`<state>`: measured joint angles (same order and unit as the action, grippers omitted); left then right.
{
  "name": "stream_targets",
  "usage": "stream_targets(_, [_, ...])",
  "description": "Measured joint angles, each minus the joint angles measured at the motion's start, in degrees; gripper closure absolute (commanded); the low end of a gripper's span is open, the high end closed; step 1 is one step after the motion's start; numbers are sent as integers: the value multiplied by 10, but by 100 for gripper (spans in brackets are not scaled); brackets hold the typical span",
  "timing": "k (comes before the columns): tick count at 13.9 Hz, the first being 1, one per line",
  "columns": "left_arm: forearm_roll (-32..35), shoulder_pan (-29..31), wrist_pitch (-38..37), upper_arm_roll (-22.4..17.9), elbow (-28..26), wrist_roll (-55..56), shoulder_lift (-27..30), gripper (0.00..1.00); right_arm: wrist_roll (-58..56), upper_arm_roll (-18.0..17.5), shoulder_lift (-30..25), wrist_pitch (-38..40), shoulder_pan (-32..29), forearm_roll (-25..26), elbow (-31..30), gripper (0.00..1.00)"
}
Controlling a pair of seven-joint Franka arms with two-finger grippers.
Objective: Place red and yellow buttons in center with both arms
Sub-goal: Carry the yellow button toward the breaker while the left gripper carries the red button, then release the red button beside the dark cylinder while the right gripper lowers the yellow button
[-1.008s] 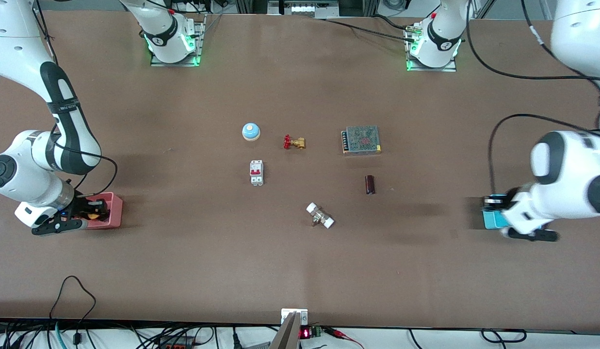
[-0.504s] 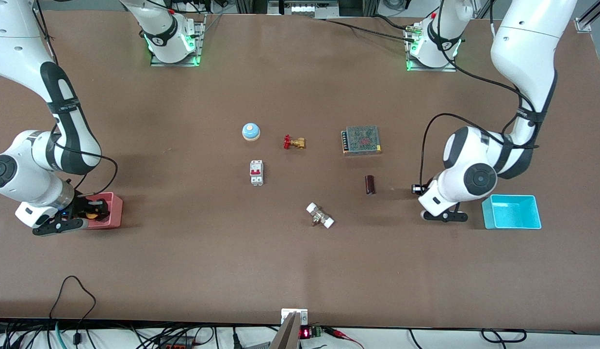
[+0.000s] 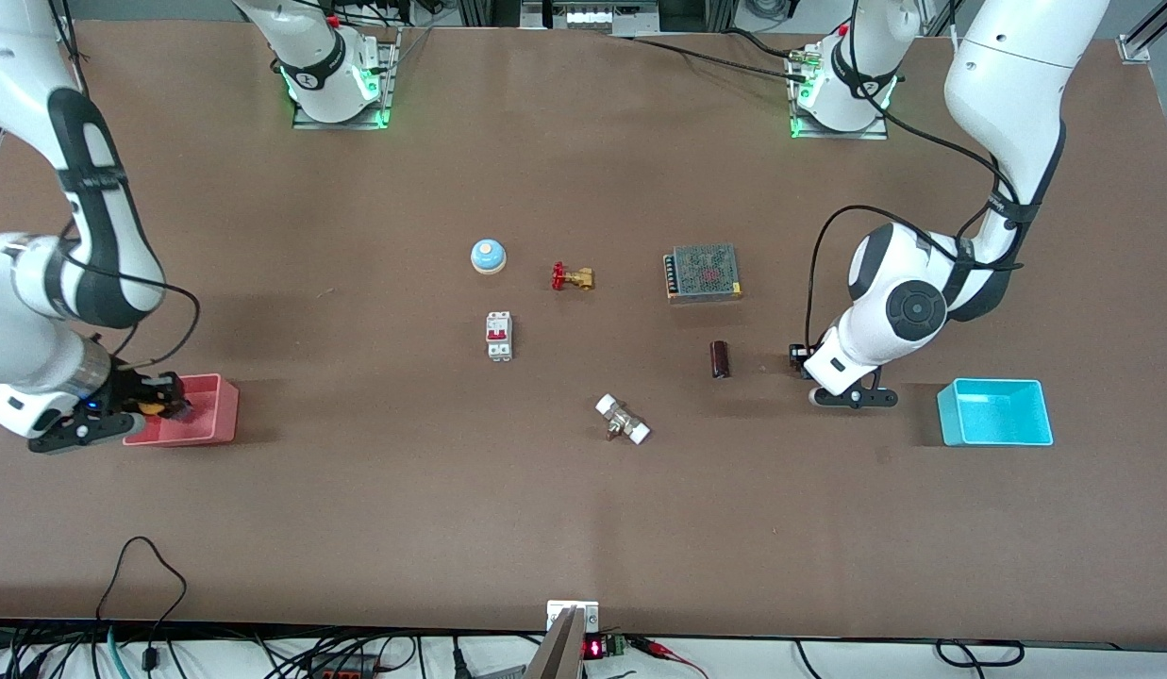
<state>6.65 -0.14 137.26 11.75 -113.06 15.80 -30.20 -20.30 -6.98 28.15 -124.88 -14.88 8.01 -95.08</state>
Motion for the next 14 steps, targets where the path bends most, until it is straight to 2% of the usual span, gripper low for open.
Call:
stream_targets(2, [0,1,2,0,3,0,15,0,76,-42,-56,85,2,-2,-1,68])
stream_targets(4, [0,3,-9,-1,14,0,46,0,170,-84,-84,108,20,-2,-17,68])
stream_targets(6, [0,5,-69,-3,50,-1,73,0,247,-96,-83,68,59,-2,-52,68])
stream_targets(9, [0,8,-181,-5,147,-28,88,0,316,-97,-70,-49,103,-1,-133,68])
stream_targets(11, [0,15,-245,-5,207,-55,91,0,336,-97,-62,-113,114,0,-176,68])
stream_targets(14, [0,20,-330,-6,285,-101,96,0,344,-97,-52,-164,118,0,-212,68])
